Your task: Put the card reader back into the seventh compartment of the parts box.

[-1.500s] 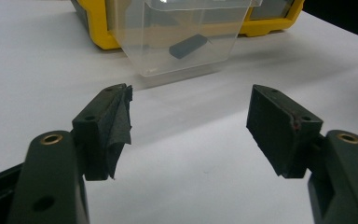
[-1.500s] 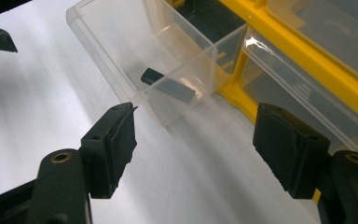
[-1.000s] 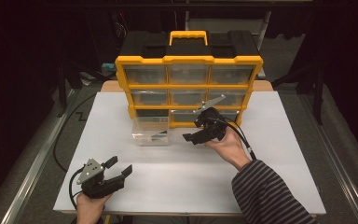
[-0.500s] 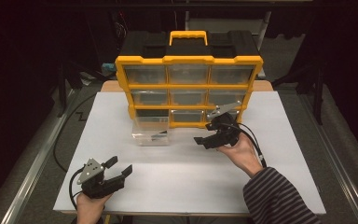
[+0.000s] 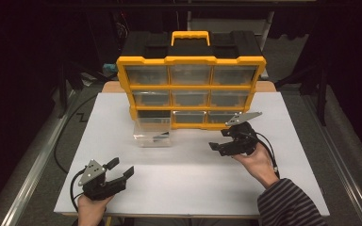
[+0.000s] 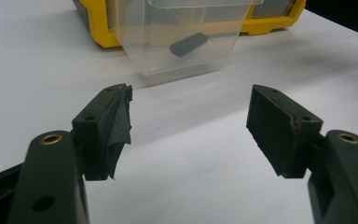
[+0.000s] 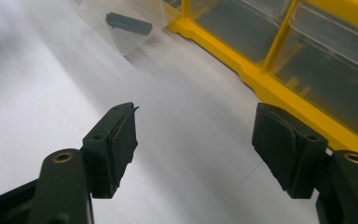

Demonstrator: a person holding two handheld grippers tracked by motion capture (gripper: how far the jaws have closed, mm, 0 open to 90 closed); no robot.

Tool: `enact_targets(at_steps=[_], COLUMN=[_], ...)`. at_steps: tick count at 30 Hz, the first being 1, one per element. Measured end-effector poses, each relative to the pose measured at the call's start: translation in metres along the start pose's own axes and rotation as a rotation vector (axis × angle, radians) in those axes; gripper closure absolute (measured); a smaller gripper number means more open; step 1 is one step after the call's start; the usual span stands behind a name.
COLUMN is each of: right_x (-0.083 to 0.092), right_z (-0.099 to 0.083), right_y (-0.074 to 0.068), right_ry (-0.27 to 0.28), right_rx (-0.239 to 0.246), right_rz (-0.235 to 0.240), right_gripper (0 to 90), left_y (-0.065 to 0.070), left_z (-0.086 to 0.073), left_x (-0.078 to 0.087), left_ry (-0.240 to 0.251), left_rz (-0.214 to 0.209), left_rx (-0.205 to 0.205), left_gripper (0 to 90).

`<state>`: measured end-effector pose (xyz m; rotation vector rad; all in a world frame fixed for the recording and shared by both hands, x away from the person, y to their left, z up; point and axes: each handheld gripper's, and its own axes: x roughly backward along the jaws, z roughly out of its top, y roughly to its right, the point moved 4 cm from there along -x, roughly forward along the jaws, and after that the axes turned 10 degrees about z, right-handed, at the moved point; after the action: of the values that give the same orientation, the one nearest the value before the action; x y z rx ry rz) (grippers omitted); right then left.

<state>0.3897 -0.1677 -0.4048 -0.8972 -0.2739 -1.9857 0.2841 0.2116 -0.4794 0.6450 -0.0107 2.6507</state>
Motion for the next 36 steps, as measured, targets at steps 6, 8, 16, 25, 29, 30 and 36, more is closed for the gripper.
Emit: enact_targets(at_steps=[6, 8, 16, 25, 29, 30, 36], right_x=[0.009, 0.011, 0.022, 0.032, 0.037, 0.038, 0.041], right_z=[-0.013, -0.018, -0.034, -0.047, -0.053, -0.055, -0.070], right_y=[0.000, 0.001, 0.007, 0.009, 0.010, 0.010, 0.011], right_ry=[0.022, 0.027, 0.067, 0.095, 0.104, 0.104, 0.111], right_rx=[-0.008, -0.015, -0.038, -0.056, -0.063, -0.068, -0.104], right_rz=[-0.012, -0.015, -0.046, -0.053, -0.055, -0.057, -0.057], right_gripper=[31.4, 30.9, 29.8, 28.4, 26.5, 26.0, 23.5], left_y=[0.000, 0.000, 0.001, 0.001, 0.001, 0.001, 0.001], left_z=[0.000, 0.000, 0.000, 0.000, 0.000, 0.000, 0.000], left_x=[0.000, 0.000, -0.001, 0.000, 0.000, 0.000, 0.000], left_ry=[0.000, -0.001, -0.002, 0.000, 0.000, 0.000, 0.002], left_rz=[0.000, 0.000, 0.001, 0.004, 0.004, 0.004, 0.006], left_rx=[0.001, 0.000, 0.001, 0.003, 0.004, 0.004, 0.005], left_gripper=[31.2, 31.2, 31.2, 31.2, 31.2, 31.2, 31.2])
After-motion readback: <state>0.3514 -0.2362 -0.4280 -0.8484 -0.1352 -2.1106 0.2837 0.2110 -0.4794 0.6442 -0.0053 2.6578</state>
